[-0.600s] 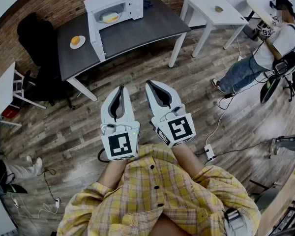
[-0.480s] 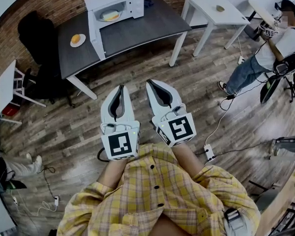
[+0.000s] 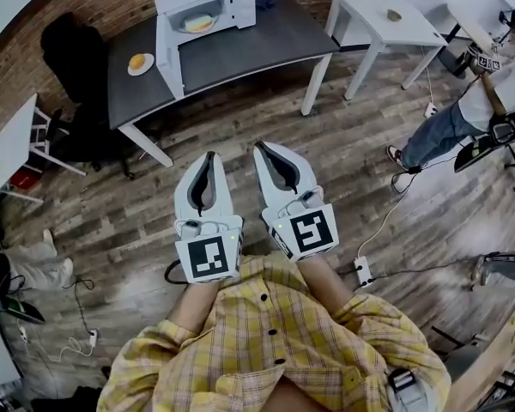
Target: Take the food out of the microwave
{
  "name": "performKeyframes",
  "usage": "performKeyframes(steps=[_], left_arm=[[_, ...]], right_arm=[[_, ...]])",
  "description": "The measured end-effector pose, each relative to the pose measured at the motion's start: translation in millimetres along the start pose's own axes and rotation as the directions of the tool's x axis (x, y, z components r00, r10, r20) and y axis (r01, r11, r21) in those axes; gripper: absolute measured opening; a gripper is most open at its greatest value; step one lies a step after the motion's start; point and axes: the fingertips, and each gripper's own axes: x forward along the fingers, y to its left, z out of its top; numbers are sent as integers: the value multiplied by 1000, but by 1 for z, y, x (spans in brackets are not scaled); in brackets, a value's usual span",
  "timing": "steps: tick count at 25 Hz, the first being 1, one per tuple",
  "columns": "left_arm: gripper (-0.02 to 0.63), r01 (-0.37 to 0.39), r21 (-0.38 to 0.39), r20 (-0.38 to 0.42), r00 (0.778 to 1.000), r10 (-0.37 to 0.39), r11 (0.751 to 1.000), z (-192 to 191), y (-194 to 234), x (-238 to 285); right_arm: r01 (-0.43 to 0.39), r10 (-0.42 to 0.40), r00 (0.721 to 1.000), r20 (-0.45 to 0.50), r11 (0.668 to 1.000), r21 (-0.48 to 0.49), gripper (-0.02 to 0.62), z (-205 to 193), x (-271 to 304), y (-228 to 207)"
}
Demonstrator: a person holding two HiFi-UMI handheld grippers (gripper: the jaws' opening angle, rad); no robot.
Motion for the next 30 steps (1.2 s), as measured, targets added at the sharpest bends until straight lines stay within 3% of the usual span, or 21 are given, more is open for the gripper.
performKeyframes(steps=[7, 14, 30], left_arm=[[0, -5, -34, -1, 1000, 5, 999, -3, -11, 16], [0, -10, -47, 15, 1000, 10, 999, -17, 10, 57], [0, 0, -113, 13, 1000, 1, 994, -36, 130, 241]], right_arm=[[0, 0, 1000, -3, 1000, 7, 3, -2, 7, -14], [-10, 10, 1000, -17, 1000, 3, 3, -19, 48, -28], [26, -28, 999, -41, 999, -25, 3, -37, 253, -88]])
